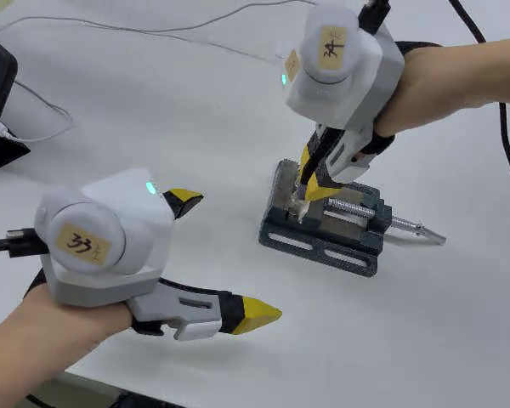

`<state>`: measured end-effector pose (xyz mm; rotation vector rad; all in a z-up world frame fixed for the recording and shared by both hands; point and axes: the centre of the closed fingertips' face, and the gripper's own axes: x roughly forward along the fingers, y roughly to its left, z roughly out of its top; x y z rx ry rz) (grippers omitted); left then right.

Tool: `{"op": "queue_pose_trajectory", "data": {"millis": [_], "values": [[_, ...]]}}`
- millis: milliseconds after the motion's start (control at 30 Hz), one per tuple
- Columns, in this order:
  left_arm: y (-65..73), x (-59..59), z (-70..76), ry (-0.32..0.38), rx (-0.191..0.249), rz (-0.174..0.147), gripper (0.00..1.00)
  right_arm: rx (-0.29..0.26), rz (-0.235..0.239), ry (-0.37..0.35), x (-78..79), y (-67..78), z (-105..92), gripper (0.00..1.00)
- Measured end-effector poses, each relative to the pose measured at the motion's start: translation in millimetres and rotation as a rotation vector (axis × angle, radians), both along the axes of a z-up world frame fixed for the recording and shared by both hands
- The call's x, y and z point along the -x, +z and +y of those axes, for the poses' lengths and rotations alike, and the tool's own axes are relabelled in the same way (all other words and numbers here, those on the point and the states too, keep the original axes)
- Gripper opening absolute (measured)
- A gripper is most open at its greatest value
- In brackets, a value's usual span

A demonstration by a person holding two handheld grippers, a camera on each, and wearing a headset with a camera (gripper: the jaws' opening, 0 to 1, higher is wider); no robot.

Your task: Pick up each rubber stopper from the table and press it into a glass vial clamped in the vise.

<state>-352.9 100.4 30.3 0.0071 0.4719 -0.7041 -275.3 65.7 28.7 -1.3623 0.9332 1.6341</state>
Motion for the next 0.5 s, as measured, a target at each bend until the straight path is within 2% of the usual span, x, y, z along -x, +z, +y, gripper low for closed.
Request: {"op": "queue_pose_trajectory", "data": {"millis": [167, 500], "values": [[-1.3, 0.6, -0.5, -0.003, 0.001, 0.004, 0.97, -0.011, 0.006, -0.004, 1.2, 0.2, 0.7, 0.07], [-2.2, 0.4, 0.0, -0.003, 0.002, 0.006, 0.97, -0.006, 0.005, 0.033, 2.9, 0.3, -0.3, 0.12]]}}
